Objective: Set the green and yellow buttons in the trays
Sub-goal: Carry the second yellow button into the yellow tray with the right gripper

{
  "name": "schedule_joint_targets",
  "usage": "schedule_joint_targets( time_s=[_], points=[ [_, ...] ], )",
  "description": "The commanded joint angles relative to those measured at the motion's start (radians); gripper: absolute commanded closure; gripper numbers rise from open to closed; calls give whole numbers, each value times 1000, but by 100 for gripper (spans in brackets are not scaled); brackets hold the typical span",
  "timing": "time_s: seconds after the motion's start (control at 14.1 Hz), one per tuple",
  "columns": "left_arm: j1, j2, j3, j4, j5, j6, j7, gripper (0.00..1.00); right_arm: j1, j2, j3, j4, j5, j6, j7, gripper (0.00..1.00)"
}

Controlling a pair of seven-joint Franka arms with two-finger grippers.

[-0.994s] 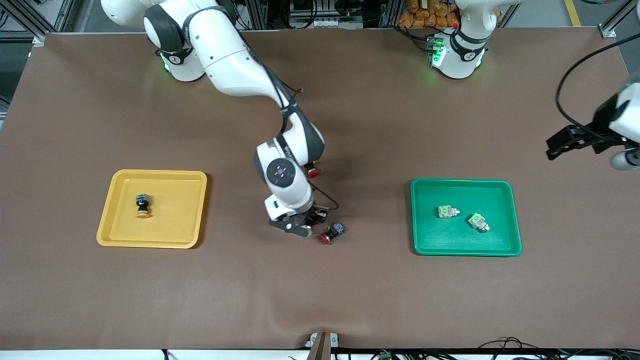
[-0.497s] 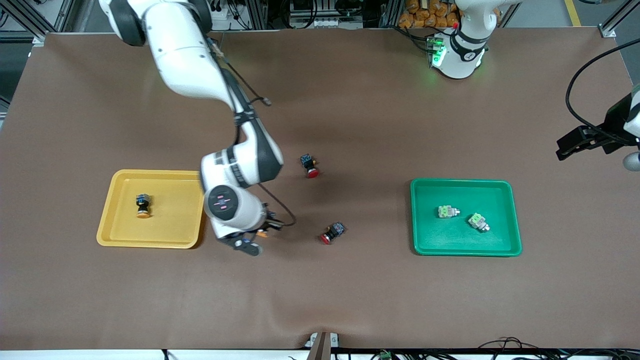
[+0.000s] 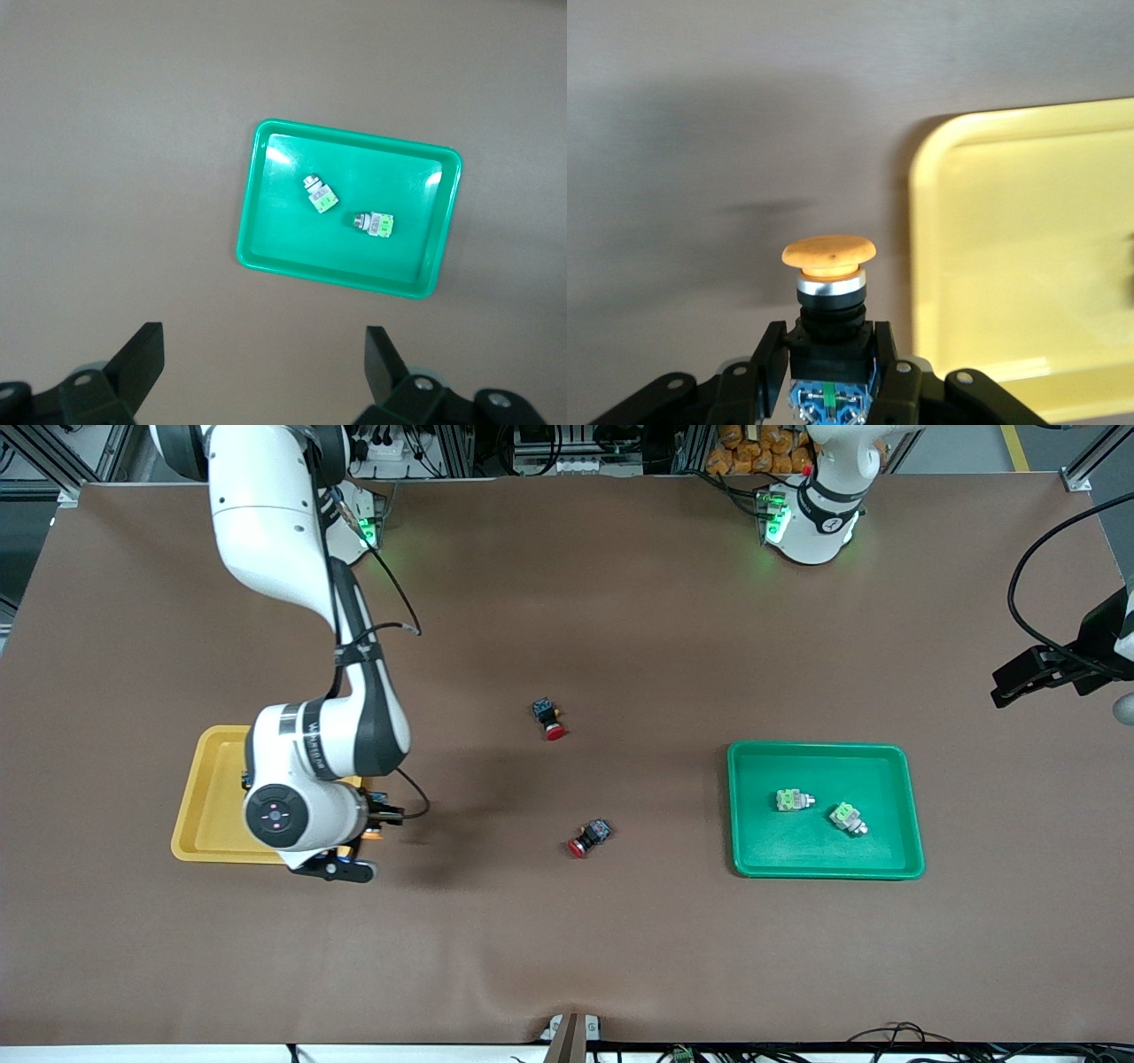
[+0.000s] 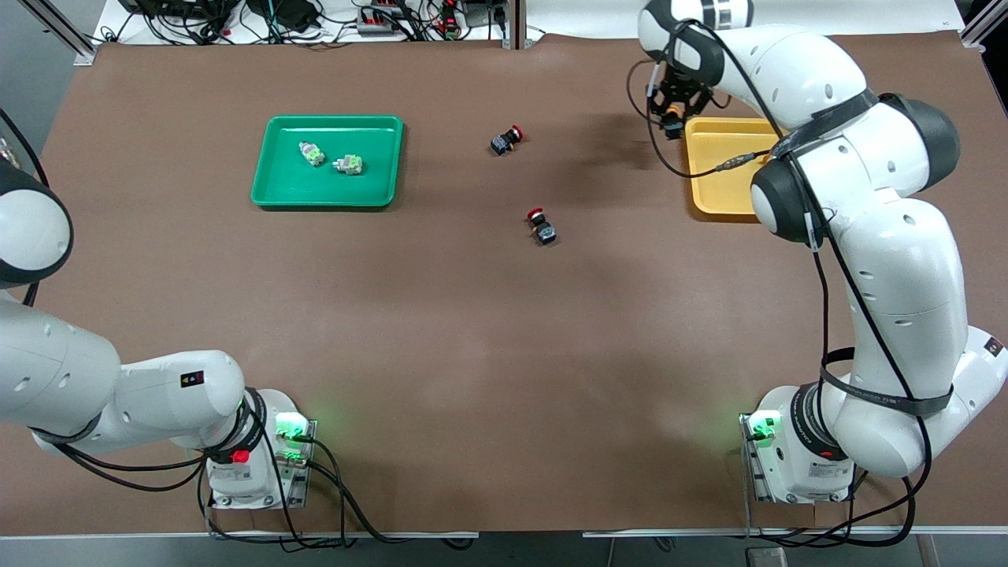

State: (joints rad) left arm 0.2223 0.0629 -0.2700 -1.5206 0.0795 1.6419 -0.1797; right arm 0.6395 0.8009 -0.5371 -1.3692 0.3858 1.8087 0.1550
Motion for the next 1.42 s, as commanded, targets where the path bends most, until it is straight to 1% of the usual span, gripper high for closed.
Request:
schedule_joint_targets(
  time_s=[0.0,0.14,0.28,0.35,0.43,0.5,0.57,0.64,0.71,0.78,0.85,0.92,1.06,1.28,1.35],
  points=[
    [6,-25,-12,-4,0,-34,12,0,-39,-116,8,-187,-4,87,-150,100],
    [2,-25,-24,-4,3,-45,14,0,-102,-138,9,-221,-1,90,-276,100],
    [0,-26,-35,-4,0,-45,11,0,-129,-140,9,-270,13,132,-345,100],
    [2,-32,-46,-4,0,-47,11,0,-136,-141,9,-307,33,176,-386,100],
    [2,-53,-52,-7,-1,-47,12,0,-141,-141,8,-348,72,222,-435,100],
    [0,-57,-69,-4,0,-47,12,0,-147,-141,8,-378,115,250,-480,100],
    [2,-58,-78,-3,-4,-45,12,0,-170,-137,8,-383,139,251,-526,100],
    [-7,-70,-74,-12,-24,-37,11,0,-193,-134,11,-381,148,248,-557,82],
    [-50,-69,-49,-16,-32,-36,11,0,-204,-132,15,-381,160,244,-561,32],
    [-134,-75,38,-26,-32,-37,11,0,-202,-134,16,-381,168,241,-561,6],
    [-229,-80,134,-42,-32,-42,11,0,-202,-135,16,-380,169,229,-561,0],
    [-259,-92,173,-56,-32,-44,11,0,-199,-138,16,-374,169,215,-561,0],
    [-258,-95,166,-62,-37,-48,11,0,-198,-143,12,-358,171,187,-555,0],
    [-259,-104,163,-64,-37,-63,11,0,-224,-154,8,-260,169,43,-552,0],
    [-259,-104,163,-64,-37,-73,11,0,-224,-154,8,-243,169,25,-552,0]
  ],
)
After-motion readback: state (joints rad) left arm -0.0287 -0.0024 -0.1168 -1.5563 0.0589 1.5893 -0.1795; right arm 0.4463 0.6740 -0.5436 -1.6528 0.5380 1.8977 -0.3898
